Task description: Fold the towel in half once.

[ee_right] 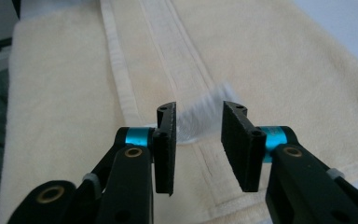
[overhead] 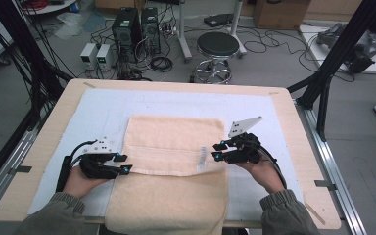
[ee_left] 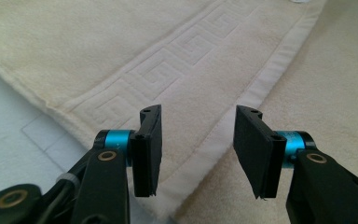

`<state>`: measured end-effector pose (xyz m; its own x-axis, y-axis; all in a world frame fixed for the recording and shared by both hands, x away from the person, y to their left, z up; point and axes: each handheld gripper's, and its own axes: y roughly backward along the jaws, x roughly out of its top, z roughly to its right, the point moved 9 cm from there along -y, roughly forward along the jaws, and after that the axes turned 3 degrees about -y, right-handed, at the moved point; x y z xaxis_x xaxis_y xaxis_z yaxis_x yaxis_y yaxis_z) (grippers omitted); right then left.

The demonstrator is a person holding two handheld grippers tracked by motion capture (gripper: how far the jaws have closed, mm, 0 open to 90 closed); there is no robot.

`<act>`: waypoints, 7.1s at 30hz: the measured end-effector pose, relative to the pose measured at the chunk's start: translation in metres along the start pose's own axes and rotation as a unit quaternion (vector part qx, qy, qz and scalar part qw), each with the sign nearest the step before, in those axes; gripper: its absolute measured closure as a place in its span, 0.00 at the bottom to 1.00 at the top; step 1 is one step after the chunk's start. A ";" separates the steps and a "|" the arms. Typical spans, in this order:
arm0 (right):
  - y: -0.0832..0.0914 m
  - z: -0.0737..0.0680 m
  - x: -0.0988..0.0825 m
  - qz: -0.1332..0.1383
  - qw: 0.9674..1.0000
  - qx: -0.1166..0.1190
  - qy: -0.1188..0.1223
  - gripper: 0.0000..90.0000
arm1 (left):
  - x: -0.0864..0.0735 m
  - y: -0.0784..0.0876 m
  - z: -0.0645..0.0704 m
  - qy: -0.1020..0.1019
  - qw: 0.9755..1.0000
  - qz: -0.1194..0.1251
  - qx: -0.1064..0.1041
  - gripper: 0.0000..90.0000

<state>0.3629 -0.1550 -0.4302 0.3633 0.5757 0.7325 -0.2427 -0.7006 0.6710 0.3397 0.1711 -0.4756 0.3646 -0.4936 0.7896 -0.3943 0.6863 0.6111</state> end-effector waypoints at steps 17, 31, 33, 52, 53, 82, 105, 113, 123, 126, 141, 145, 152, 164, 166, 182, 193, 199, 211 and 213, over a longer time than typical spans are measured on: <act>-0.025 -0.003 -0.067 -0.018 0.999 -0.013 -0.043 0.63 | -0.019 -0.011 0.001 -0.017 1.000 -0.018 0.014 0.64; -0.032 -0.007 -0.066 -0.033 0.999 -0.018 -0.009 0.93 | -0.018 -0.013 -0.001 -0.027 0.998 -0.014 0.052 0.87; -0.031 -0.005 -0.066 -0.034 0.999 -0.008 -0.014 0.94 | -0.017 -0.013 -0.001 -0.022 0.998 -0.015 0.050 0.92; 0.014 -0.036 -0.045 0.007 1.000 0.007 0.010 0.95 | 0.009 0.042 0.045 -0.063 0.997 0.030 0.038 0.95; 0.018 -0.042 -0.045 0.009 1.000 0.010 0.010 0.95 | 0.008 0.046 0.051 -0.064 0.997 0.030 0.035 0.95; 0.000 0.021 -0.020 0.026 0.997 -0.065 -0.026 0.53 | 0.022 0.011 -0.012 0.008 0.995 0.044 0.090 0.55; -0.046 0.098 -0.042 -0.009 0.989 -0.100 -0.106 0.43 | 0.015 -0.052 -0.092 0.114 0.986 -0.014 0.122 0.48; -0.053 0.089 -0.034 -0.018 0.995 -0.048 -0.083 0.90 | 0.021 -0.057 -0.088 0.106 0.988 -0.004 0.114 0.90; -0.039 0.119 0.015 -0.001 0.991 -0.117 -0.060 0.92 | 0.065 -0.040 -0.121 0.097 0.977 0.023 0.190 0.94; -0.027 0.130 0.041 0.016 0.989 -0.138 -0.051 0.92 | 0.094 -0.027 -0.133 0.084 0.975 0.036 0.203 0.94; -0.002 0.121 0.043 0.021 0.989 -0.134 -0.059 0.53 | 0.084 -0.014 -0.120 0.065 0.982 0.032 0.175 0.67; 0.005 0.100 0.035 0.026 0.991 -0.122 -0.051 0.49 | 0.078 -0.012 -0.103 0.066 0.987 0.026 0.147 0.61; 0.012 0.073 0.012 0.023 0.992 -0.114 -0.053 0.39 | 0.067 0.004 -0.078 0.042 0.988 0.043 0.141 0.54; 0.037 0.038 -0.023 0.015 0.992 -0.112 -0.057 0.27 | 0.033 0.020 -0.031 0.018 0.992 0.047 0.118 0.35; 0.039 0.030 -0.025 0.030 0.992 -0.119 -0.040 0.28 | 0.026 0.017 -0.023 0.017 0.993 0.042 0.112 0.35; -0.012 -0.007 -0.067 -0.020 0.998 -0.061 -0.015 0.38 | -0.007 0.001 0.015 -0.006 0.997 0.013 0.080 0.42; -0.026 -0.012 -0.069 -0.039 0.998 -0.051 -0.002 0.57 | -0.017 -0.009 0.024 -0.018 0.998 -0.012 0.060 0.59; -0.026 -0.014 -0.070 -0.033 0.999 -0.040 -0.008 0.70 | -0.019 -0.013 0.023 -0.017 0.998 -0.015 0.054 0.72; -0.026 -0.011 -0.069 -0.032 0.998 -0.044 -0.001 0.90 | -0.017 -0.013 0.021 -0.021 0.998 -0.016 0.057 0.91; -0.026 -0.012 -0.069 -0.033 0.998 -0.045 -0.002 0.91 | -0.017 -0.012 0.021 -0.021 0.998 -0.016 0.058 0.93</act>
<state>0.3337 -0.1717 -0.4971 0.3841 0.6179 0.6860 -0.2982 -0.6202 0.7256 0.3205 0.1599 -0.4954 0.3440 -0.5378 0.7697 -0.4795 0.6041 0.6364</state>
